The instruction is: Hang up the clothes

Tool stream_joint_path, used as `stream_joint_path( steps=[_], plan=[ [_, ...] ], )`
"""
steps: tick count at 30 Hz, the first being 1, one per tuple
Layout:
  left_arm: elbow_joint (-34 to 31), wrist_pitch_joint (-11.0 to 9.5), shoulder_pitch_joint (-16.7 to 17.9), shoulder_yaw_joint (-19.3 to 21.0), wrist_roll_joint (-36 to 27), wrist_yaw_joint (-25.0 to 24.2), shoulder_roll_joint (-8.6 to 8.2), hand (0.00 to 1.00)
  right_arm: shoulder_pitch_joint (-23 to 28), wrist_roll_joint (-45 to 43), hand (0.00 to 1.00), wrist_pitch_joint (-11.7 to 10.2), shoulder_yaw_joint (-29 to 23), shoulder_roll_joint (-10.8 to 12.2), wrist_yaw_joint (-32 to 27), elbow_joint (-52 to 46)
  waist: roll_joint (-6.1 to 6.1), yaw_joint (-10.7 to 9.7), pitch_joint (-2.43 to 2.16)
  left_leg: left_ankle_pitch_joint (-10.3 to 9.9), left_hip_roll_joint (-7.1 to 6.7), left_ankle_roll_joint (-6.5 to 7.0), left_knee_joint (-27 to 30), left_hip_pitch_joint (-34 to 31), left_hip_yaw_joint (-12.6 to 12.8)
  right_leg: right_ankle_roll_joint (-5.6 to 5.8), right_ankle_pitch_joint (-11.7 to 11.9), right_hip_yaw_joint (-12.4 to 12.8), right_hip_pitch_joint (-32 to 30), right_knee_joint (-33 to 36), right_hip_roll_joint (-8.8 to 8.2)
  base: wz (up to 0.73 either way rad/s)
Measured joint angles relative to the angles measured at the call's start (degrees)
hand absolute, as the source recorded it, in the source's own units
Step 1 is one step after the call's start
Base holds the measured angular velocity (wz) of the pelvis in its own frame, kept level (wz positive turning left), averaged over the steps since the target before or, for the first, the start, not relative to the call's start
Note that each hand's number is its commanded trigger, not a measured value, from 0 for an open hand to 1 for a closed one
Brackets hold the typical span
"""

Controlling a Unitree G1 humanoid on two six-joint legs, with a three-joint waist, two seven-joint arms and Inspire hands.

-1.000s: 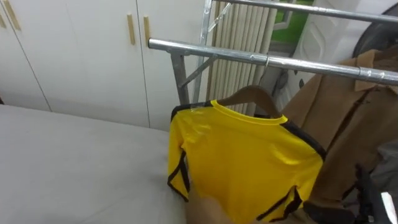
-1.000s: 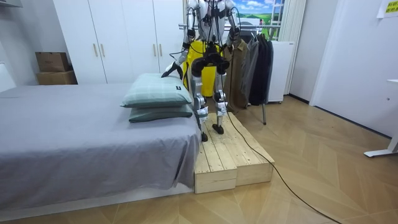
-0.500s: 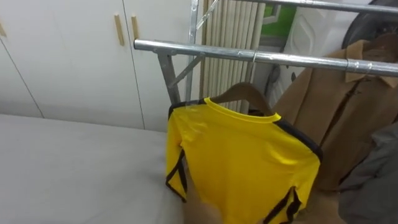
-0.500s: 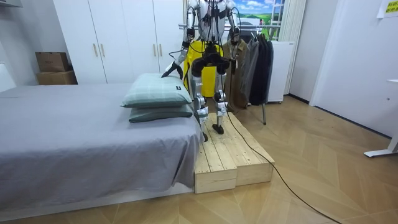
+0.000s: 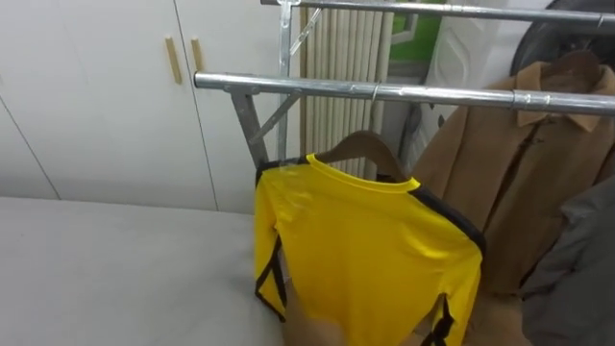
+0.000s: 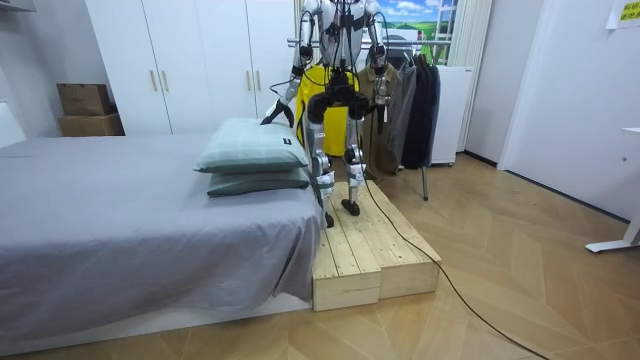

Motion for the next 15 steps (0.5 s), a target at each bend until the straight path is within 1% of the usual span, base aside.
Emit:
stream_joint_path(
  steps=[2, 3, 6, 15],
  plan=[
    [0.08, 0.05, 0.00, 0.24, 0.02, -0.53, 0.03, 0.00, -0.40, -0.05, 0.00, 0.15, -0.68, 0.03, 0.58, 1.15, 0.09, -0.03, -0.11, 0.00, 0.01, 0.00, 0.00, -0.03, -0.26, -0.04, 0.04, -0.34, 0.06, 0.05, -0.07, 0.02],
    [0.08, 0.06, -0.01, 0.54, 0.01, -0.80, 0.01, 0.00, -0.62, -0.08, 0.00, 0.92, -1.02, 0.09, 0.58, 1.68, 0.11, -0.07, -0.22, -0.01, 0.01, 0.02, 0.01, -0.02, -0.46, -0.04, 0.04, -0.50, 0.17, 0.06, -0.12, 0.06],
    [0.08, 0.06, -0.08, 0.82, -0.02, -0.94, -0.02, 0.00, -1.03, -0.35, 0.00, 2.50, -1.51, 0.21, 0.61, 1.72, 0.04, -0.32, -0.30, -0.01, -0.01, 0.02, 0.08, 0.03, -1.13, -0.05, 0.02, -1.08, 0.44, 0.07, -0.27, 0.10],
    [0.21, 0.47, -0.63, 1.22, -0.02, -1.39, -0.06, 0.00, -2.81, -2.26, 0.00, 3.71, -2.38, 0.21, 1.70, 1.69, 0.02, -0.28, -0.42, -0.12, 0.07, 0.06, 0.06, -0.01, -1.52, -0.06, 0.02, -1.45, 0.52, 0.01, -0.24, 0.01]
  ],
)
